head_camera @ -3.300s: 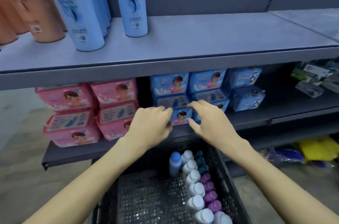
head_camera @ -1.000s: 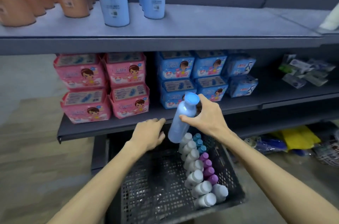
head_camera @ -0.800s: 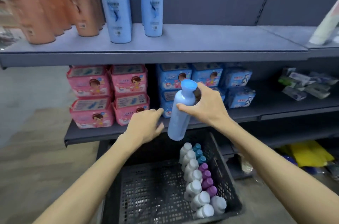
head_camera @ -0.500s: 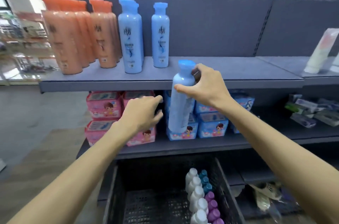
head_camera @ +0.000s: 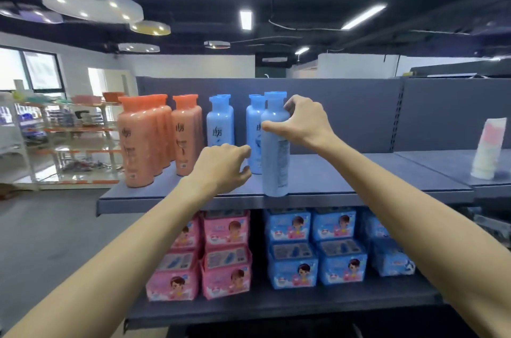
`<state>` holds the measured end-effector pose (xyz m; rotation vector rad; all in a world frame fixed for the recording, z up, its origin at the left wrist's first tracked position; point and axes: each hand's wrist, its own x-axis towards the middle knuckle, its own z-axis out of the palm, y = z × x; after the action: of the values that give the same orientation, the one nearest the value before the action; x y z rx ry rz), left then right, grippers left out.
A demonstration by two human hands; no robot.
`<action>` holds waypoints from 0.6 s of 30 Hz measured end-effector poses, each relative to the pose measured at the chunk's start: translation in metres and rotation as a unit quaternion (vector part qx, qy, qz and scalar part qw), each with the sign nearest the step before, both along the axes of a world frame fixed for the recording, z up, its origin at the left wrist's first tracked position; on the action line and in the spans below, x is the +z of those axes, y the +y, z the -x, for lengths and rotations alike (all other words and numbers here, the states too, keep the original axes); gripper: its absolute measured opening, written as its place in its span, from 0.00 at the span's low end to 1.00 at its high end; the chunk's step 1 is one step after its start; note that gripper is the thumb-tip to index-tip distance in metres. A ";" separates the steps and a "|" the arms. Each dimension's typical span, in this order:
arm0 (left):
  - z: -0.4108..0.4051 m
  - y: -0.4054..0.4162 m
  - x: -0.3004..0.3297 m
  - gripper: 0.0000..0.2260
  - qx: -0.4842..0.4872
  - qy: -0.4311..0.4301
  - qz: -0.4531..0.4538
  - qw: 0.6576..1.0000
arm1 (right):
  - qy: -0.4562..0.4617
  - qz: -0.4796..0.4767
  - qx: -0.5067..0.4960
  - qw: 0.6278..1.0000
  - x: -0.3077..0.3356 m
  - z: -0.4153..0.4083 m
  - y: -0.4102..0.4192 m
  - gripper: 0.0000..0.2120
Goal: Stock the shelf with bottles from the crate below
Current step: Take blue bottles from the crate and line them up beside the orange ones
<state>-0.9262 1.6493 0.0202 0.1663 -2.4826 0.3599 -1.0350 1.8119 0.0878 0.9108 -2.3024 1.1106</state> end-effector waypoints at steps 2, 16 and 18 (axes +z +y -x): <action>0.003 -0.003 0.002 0.10 0.006 -0.005 0.004 1.000 | -0.011 -0.011 -0.011 1.000 -0.003 0.007 -0.011 0.27; 0.025 -0.024 -0.020 0.10 0.014 -0.030 -0.013 0.999 | -0.009 -0.068 -0.051 0.996 -0.017 0.017 -0.030 0.37; 0.025 -0.025 -0.021 0.10 0.014 -0.027 -0.013 0.999 | -0.016 -0.054 -0.048 0.997 -0.022 0.019 -0.030 0.38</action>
<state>-0.9515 1.6241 -0.0005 0.2051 -2.5419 0.3474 -1.0538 1.7822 0.0662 0.8173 -2.4242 0.9766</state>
